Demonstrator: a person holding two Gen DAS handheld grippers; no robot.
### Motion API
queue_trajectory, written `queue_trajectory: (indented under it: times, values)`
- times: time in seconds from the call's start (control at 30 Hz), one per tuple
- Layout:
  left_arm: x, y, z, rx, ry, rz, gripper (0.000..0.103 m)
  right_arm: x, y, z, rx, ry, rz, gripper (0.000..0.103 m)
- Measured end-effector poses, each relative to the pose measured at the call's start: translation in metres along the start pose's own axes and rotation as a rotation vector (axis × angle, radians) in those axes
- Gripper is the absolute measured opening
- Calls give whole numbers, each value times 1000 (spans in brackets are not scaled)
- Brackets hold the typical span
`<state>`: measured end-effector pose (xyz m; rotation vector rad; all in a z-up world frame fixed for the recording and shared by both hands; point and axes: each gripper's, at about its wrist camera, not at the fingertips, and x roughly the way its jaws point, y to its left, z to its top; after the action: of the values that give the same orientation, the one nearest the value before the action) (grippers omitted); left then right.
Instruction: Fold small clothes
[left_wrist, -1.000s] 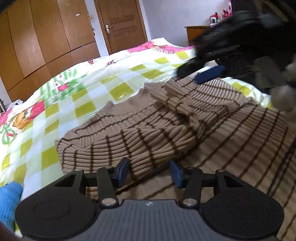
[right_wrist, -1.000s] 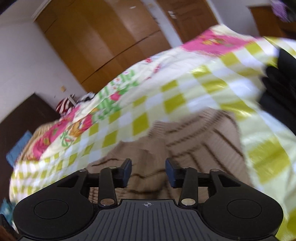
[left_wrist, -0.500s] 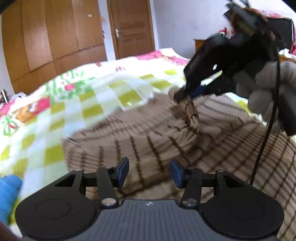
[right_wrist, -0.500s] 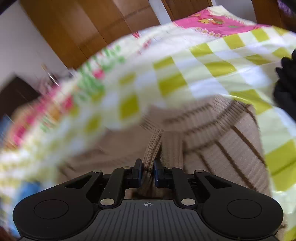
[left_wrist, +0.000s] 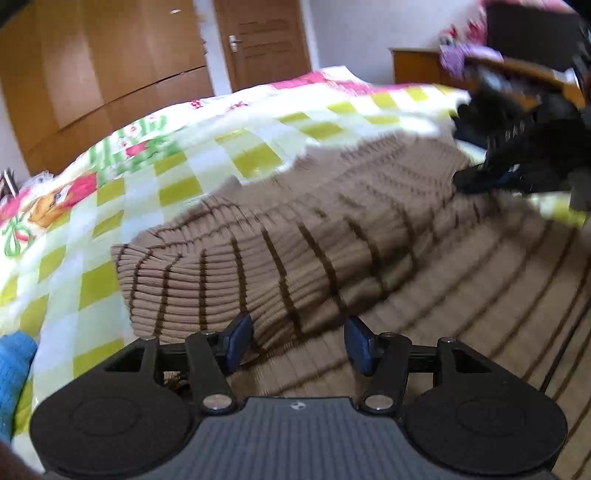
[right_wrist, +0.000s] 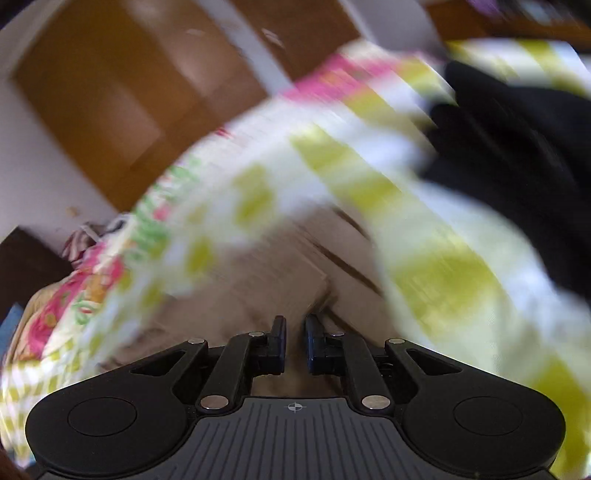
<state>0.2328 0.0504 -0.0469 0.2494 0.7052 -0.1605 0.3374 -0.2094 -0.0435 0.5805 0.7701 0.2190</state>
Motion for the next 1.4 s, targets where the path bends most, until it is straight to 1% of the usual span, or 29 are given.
queue_trajectory:
  times: [0.03,0.1,0.17,0.2,0.27,0.33,0.4,0.47,0.5,0.57,0.6,0.63,0.7,0.77,0.83,0.9,0.93,1.0,1.07,1.1,1.13,1.17,1.2,1.27,1.3,1.33,1.4]
  values:
    - [-1,-3,-1,23,-3,7,69,-2,-4,1,2,-16,-6,2]
    - [-4,-4,1,31,-4,-4,69,-5,-3,6,-7,-28,-8,3]
    - [-8,-2,4,30,-17,-8,69,-4,2,13,2,-12,23,16]
    - [-12,0,6,29,-33,-5,69,-7,6,11,3,-9,38,16]
    - [-20,3,8,20,-64,1,70,-8,9,11,18,-12,56,21]
    - [-20,5,10,21,-72,13,70,1,10,13,21,-1,41,29]
    - [-15,5,9,34,-59,38,70,14,12,13,26,20,19,29]
    - [-12,7,7,21,-49,27,70,18,14,14,36,25,29,31]
    - [-12,8,6,14,-46,22,70,18,15,14,25,14,23,30]
    - [-11,10,4,8,-45,27,70,17,15,17,22,1,29,23]
    - [-12,12,3,-1,-52,26,70,13,13,19,39,-4,44,13]
    - [-15,14,3,-17,-62,22,70,7,11,22,56,-13,61,7]
    - [-20,22,2,-66,-87,5,70,-8,9,25,54,-56,66,7]
    - [-23,30,2,-109,-112,6,70,-15,5,26,35,-81,38,4]
    - [-21,36,3,-137,-114,33,70,-8,0,26,40,-48,9,4]
    - [-18,42,4,-162,-109,37,70,0,0,23,50,19,37,5]
    - [-18,44,5,-170,-115,33,70,1,2,20,46,37,51,13]
    - [-19,46,7,-168,-131,21,70,-2,7,14,35,26,65,13]
    - [-19,44,10,-155,-149,10,70,0,8,12,60,24,78,24]
    - [-17,43,12,-152,-146,6,70,5,7,13,83,35,83,36]
    - [-13,42,14,-151,-139,0,70,11,6,14,101,50,88,41]
    - [-9,41,14,-151,-130,-6,70,16,5,14,109,53,82,41]
    - [-4,41,13,-155,-118,-14,70,21,6,14,100,50,72,38]
    - [8,40,10,-156,-54,-39,70,24,8,17,83,43,46,20]
    - [12,38,7,-144,-30,-34,71,23,6,19,89,44,42,10]
    - [12,37,4,-130,-26,-32,72,20,2,20,91,39,43,4]
    - [9,35,1,-107,-20,-30,72,14,-4,22,63,24,2,1]
